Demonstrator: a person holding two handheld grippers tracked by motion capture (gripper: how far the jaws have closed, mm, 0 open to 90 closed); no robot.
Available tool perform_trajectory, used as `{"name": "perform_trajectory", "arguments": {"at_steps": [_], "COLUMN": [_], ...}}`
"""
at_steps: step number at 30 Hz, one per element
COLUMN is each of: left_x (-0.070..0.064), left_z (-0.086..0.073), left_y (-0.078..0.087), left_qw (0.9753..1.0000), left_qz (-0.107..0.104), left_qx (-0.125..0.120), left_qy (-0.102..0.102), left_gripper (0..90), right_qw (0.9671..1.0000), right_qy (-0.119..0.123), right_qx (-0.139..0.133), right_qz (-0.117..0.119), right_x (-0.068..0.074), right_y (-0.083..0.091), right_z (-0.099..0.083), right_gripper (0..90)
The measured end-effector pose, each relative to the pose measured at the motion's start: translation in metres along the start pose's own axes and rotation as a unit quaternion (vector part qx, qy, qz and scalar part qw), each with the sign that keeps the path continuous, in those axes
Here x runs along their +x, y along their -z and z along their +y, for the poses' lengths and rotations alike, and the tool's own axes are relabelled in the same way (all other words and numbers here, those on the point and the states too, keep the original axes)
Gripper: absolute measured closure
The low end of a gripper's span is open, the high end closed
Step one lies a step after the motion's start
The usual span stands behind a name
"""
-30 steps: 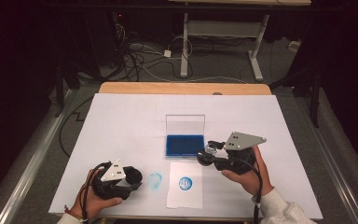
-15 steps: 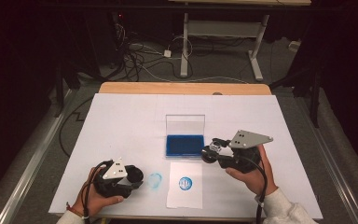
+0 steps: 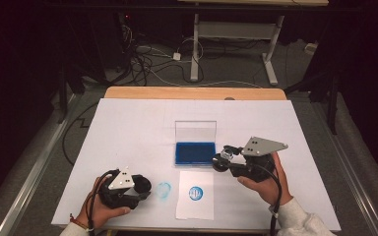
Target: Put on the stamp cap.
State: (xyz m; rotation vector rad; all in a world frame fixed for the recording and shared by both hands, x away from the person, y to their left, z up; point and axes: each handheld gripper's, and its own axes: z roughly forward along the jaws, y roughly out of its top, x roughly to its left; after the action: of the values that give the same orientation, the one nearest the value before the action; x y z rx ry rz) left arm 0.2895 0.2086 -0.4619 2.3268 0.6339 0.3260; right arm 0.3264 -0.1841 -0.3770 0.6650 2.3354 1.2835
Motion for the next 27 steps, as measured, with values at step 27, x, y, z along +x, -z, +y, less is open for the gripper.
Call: {"name": "perform_trajectory", "arguments": {"at_steps": [27], "left_x": [-0.01], "left_z": [0.025], "left_y": [-0.007], "left_qw": [0.9983], "left_qz": [-0.042], "left_qx": [-0.042], "left_qy": [-0.001], "left_gripper": [36.7], "right_qw": [0.9977], "right_qy": [-0.021], "right_qx": [-0.062], "right_qz": [0.017], "right_x": [0.011], "right_y": [0.001], "right_z": [0.016], "right_gripper": [57.0]}}
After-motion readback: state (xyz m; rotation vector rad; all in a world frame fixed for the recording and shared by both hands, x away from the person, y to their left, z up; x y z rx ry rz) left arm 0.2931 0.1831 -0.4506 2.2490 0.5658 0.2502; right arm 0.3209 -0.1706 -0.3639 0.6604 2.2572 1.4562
